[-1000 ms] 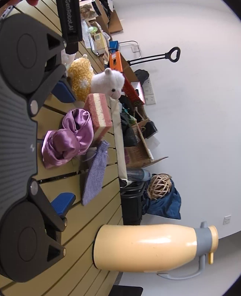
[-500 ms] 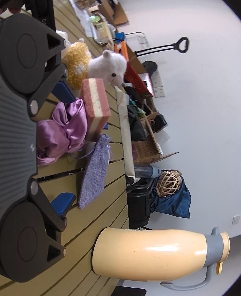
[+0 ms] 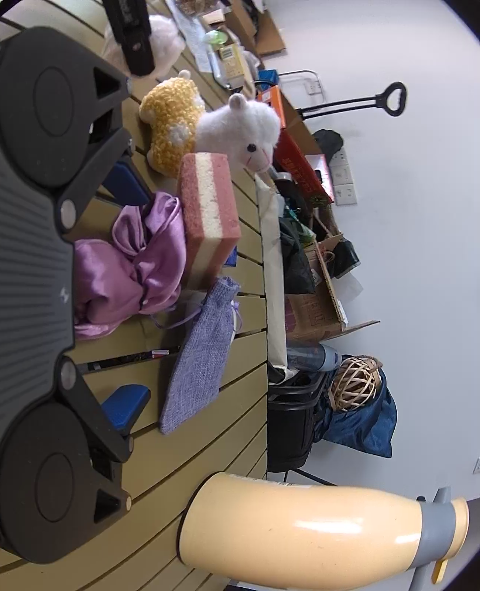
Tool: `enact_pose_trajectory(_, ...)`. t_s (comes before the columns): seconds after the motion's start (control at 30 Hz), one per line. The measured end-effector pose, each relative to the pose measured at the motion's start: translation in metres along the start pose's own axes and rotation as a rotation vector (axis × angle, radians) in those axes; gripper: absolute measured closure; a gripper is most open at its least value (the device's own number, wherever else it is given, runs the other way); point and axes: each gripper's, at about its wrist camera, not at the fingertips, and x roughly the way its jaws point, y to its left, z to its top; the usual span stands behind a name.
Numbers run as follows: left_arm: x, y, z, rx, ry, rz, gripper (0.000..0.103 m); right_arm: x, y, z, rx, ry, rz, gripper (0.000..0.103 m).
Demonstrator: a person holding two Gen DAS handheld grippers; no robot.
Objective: Collect trash
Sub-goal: 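Close right gripper on purple satin cloth while left gripper closes on plastic bag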
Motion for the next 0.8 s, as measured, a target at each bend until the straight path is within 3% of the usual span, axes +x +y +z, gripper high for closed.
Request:
enact_pose_trajectory(0.17, -0.002, 0.006, 0.002, -0.001, -0.01, 0.01, 0.059, 0.011, 0.005, 0.002, -0.014, 0.055, -0.015, 0.008)
enact_pose_trajectory(0.3, -0.004, 0.01, 0.002, -0.001, -0.014, 0.013, 0.059, 0.017, 0.002, 0.003, 0.008, 0.079, -0.003, 0.026)
enact_pose_trajectory(0.43, -0.005, 0.012, 0.002, 0.0, -0.016, 0.019, 0.059, 0.019, -0.002, 0.002, 0.039, 0.085, 0.016, 0.036)
enact_pose_trajectory(0.5, -0.006, 0.013, 0.002, 0.003, -0.019, 0.025, 0.059, 0.019, -0.003, 0.001, 0.05, 0.084, 0.025, 0.05)
enact_pose_trajectory(0.57, -0.007, 0.013, 0.002, 0.003, -0.022, 0.027, 0.059, 0.019, -0.004, 0.001, 0.057, 0.086, 0.03, 0.056)
enact_pose_trajectory(0.8, -0.01, 0.014, 0.002, 0.009, -0.034, 0.034, 0.059, 0.015, -0.007, -0.001, 0.074, 0.073, 0.041, 0.064)
